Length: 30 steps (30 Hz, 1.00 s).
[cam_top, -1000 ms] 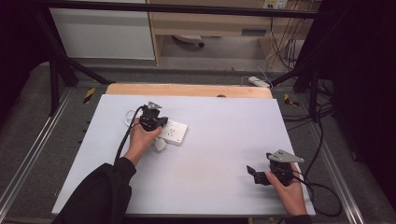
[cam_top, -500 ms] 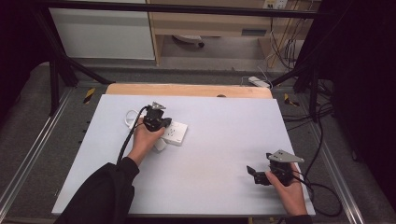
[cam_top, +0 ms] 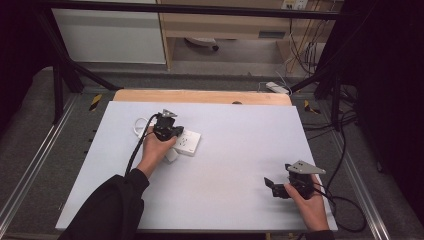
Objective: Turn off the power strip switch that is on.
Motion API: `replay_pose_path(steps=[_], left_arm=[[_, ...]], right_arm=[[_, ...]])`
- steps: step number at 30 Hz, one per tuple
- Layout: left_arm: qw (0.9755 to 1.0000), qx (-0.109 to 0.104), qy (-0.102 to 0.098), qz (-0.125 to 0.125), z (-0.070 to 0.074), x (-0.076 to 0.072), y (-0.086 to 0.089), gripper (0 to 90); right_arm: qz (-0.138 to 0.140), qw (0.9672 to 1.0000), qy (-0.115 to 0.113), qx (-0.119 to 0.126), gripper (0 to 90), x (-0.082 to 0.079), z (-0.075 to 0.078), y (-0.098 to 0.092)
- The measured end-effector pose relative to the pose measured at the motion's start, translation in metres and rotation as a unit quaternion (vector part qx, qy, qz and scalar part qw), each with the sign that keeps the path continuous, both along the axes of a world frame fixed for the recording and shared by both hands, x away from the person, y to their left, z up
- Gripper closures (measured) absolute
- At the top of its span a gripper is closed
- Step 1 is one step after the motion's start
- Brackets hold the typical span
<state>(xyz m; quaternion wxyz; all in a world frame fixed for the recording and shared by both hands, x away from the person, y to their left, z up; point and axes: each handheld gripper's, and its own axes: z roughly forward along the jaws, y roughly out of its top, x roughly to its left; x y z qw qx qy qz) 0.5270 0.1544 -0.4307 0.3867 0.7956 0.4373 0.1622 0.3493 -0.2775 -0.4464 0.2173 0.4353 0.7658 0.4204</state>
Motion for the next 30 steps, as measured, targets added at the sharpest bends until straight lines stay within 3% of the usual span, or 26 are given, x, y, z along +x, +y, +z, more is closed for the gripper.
replay_pose_path(steps=[13, 19, 21, 30], left_arm=[[0.9996, -0.015, -0.024, 0.003, 0.01, -0.005, 0.004, 88.1], [0.9989, -0.016, -0.04, 0.02, 0.018, -0.011, 0.01, 64.2], [0.9987, -0.017, -0.043, 0.02, 0.021, -0.013, 0.012, 60.8], [0.9993, -0.024, -0.026, 0.013, 0.033, -0.023, 0.012, 31.5]], right_arm=[[-0.001, 1.0, 0.0, 0.001, 3.0, 0.0, 0.0, 0.0], [-0.001, 1.0, 0.001, 0.001, 3.0, 0.0, 0.0, 0.0], [-0.001, 1.0, 0.001, 0.001, 3.0, 0.0, 0.0, 0.0], [-0.001, 1.0, 0.001, 0.002, 3.0, 0.0, 0.0, 0.0]])
